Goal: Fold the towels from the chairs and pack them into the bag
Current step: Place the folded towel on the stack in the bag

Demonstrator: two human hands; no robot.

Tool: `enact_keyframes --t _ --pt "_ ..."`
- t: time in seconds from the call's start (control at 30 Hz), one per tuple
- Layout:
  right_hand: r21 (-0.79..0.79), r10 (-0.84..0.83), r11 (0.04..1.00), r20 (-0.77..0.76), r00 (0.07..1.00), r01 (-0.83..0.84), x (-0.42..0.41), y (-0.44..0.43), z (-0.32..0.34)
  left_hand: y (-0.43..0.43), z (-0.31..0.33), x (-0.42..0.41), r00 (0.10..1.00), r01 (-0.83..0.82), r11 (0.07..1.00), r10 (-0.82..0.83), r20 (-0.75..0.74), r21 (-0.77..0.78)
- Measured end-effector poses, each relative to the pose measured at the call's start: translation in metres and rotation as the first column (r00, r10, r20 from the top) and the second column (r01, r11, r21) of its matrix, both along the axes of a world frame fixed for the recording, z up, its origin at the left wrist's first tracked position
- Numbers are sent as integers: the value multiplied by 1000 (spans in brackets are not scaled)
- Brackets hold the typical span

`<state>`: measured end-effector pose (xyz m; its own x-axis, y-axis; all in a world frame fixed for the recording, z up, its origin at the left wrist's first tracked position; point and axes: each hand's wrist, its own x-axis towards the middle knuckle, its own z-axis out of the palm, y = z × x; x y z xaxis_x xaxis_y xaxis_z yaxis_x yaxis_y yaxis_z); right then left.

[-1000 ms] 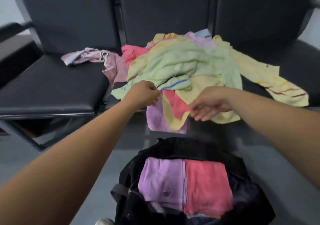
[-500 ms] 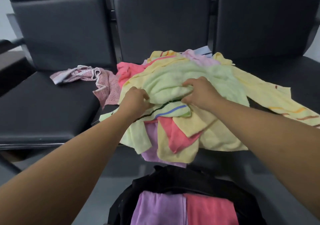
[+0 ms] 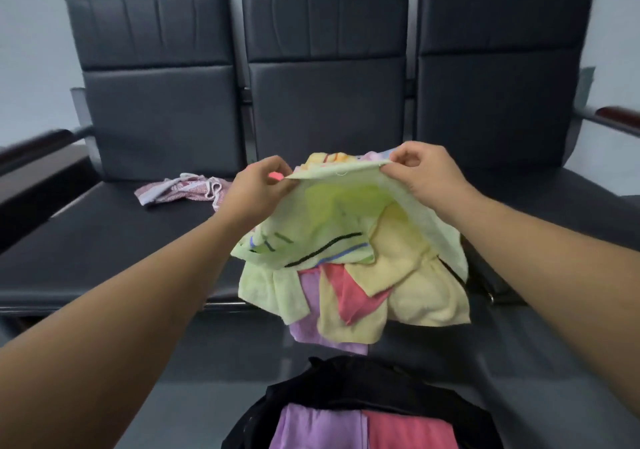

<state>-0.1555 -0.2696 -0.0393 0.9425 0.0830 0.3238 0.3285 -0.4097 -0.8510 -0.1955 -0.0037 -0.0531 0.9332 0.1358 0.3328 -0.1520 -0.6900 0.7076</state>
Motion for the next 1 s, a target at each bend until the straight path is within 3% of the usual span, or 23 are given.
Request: enact_keyframes --t 0.07,0.13,0.23,0.3,0.37,0.4,0.47,0.53,0.63,0.7,0.73,0.87,0.93,1.0 --pt "71 -17 997 -25 1000 19 -19 -5 27 -6 31 -20 999 26 1000 -26 28 7" --pt "229 25 973 -65 998 -10 -41 -9 56 -13 59 -42 992 120 987 -115 56 -108" --pt "565 197 817 -89 976 -113 -70 -16 100 -23 98 -74 967 244 923 -209 145 -298" --pt "613 232 779 -88 969 -131 -86 -20 122 -23 117 -91 942 329 891 -287 172 -314" --pt "570 178 815 -76 981 -104 -94 -27 134 -18 131 -103 917 397 883 -394 65 -251" --pt "546 143 834 -78 987 -78 -97 -32 138 -15 135 -110 914 395 909 -404 -46 -137" --pt "533 110 845 -101 989 -39 -102 -40 140 -5 138 -123 922 346 902 -276 -272 258" --pt "480 79 877 -152 985 4 -106 -47 137 5 133 -134 919 301 844 -132 -371 445" --pt "164 55 986 -305 951 -5 -113 -51 124 18 125 -145 928 252 933 -156 -338 258" --pt "-117 110 978 -407 907 -171 -120 -45 115 12 128 -151 908 319 948 -305 -287 3" --pt "-173 184 943 -439 880 -283 -127 -38 112 5 132 -153 896 358 932 -358 -263 -47" --pt "50 542 811 -442 715 -583 -151 1 106 -27 150 -152 864 456 890 -436 -254 24" --pt "-33 557 788 -386 735 -615 -158 13 104 -32 151 -148 843 479 876 -441 -309 57" --pt "-57 518 826 -316 795 -561 -158 16 105 -29 145 -144 814 496 866 -439 -381 62"
